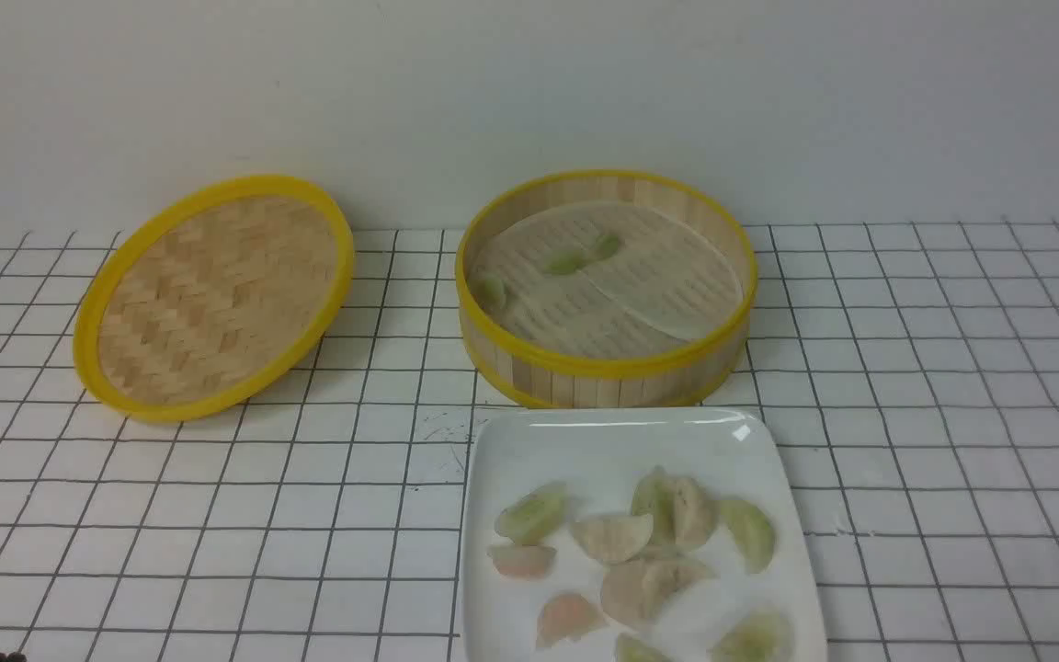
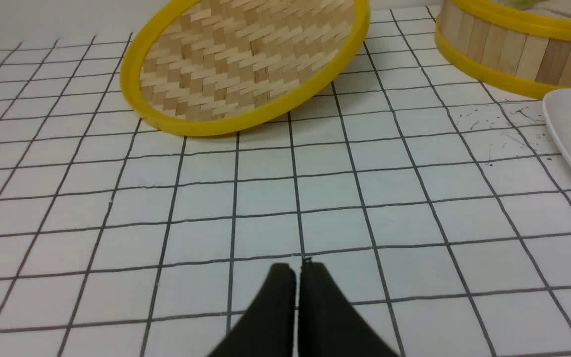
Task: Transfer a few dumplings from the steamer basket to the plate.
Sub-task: Use the left arm to grab a dumpling from the steamer
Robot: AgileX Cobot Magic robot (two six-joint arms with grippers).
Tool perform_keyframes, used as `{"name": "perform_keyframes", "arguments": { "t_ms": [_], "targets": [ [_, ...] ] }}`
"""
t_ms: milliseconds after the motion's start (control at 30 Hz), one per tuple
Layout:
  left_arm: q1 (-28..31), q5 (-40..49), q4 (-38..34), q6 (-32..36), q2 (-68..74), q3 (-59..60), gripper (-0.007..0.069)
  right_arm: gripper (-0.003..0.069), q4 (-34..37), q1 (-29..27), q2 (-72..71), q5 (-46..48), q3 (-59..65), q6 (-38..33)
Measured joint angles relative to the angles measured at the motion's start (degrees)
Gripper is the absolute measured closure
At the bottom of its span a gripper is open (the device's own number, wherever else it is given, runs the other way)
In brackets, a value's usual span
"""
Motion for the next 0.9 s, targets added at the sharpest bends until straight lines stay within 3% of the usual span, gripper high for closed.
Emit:
{"name": "perform_keyframes", "arguments": {
  "t_ms": [667, 900],
  "targets": [
    [0.0, -0.8, -0.26, -0.53, 0.0, 0.0, 0.0631, 0.0673, 0.0, 0.0, 0.0, 0.0, 0.0, 0.0],
    [0.0, -16.72, -13.67, -7.76, 0.0, 0.06, 0.0631, 0.0673, 0.0, 0.0, 0.0, 0.0, 0.0, 0.0]
  ]
}}
